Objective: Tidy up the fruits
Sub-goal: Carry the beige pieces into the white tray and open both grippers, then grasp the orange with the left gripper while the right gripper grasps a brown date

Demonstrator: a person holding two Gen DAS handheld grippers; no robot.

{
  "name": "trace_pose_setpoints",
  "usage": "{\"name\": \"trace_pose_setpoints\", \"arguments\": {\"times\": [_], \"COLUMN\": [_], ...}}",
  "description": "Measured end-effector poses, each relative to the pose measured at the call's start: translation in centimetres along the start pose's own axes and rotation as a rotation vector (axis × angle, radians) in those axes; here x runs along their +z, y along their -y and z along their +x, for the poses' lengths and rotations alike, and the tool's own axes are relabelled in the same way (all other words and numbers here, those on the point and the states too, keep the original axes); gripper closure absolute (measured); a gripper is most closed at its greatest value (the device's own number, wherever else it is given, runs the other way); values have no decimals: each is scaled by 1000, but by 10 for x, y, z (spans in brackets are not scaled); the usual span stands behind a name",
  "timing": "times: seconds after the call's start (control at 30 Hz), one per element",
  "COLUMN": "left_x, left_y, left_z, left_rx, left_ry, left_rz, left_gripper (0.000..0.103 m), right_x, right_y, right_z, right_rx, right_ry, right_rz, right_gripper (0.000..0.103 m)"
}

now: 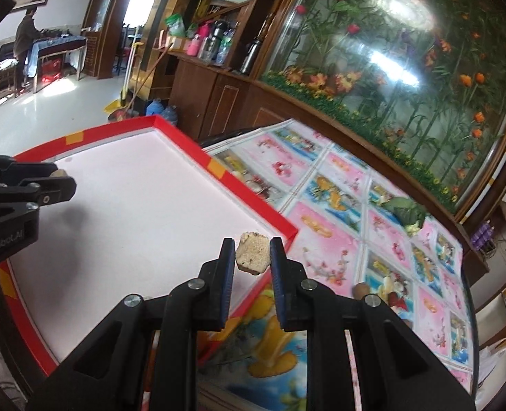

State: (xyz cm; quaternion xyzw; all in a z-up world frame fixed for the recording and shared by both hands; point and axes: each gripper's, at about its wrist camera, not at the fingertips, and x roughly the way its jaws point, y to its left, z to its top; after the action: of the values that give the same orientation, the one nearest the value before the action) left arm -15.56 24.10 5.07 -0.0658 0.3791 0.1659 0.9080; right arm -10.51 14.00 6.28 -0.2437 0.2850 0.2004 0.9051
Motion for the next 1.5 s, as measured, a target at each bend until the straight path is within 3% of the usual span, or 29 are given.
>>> {"name": "trace_pose_setpoints", "arguments": {"times": [0.27, 0.57, 0.67, 0.8, 0.83, 1.0, 1.17, 1.5], "left_x": [-6, -12, -12, -13, -12, -9, -5, 1], "left_y": [3, 6, 8, 8, 9, 15, 27, 64], "left_z": [13, 21, 21, 18, 16, 9, 1, -18], "left_rx": [80, 130, 160, 190, 199, 222, 235, 195], "left_ry": [-28, -60, -59, -53, -49, -30, -6, 23], "left_rz": [77, 103, 119, 125, 127, 135, 153, 195], "left_gripper": [83, 82, 76, 51, 49, 35, 32, 27], "right_x": [-1, -8, -7, -6, -7, -7, -10, -48], "right_y": [-9, -7, -9, -8, -5, 15, 46, 130], "right_z": [33, 49, 48, 47, 46, 30, 10, -7], "right_rx": [190, 240, 238, 248, 261, 268, 222, 123], "right_ry": [-204, -289, -293, -303, -302, -225, -136, -94], "right_rz": [82, 124, 114, 97, 105, 146, 185, 287], "right_gripper": [80, 80, 80, 79, 79, 78, 61, 60]}}
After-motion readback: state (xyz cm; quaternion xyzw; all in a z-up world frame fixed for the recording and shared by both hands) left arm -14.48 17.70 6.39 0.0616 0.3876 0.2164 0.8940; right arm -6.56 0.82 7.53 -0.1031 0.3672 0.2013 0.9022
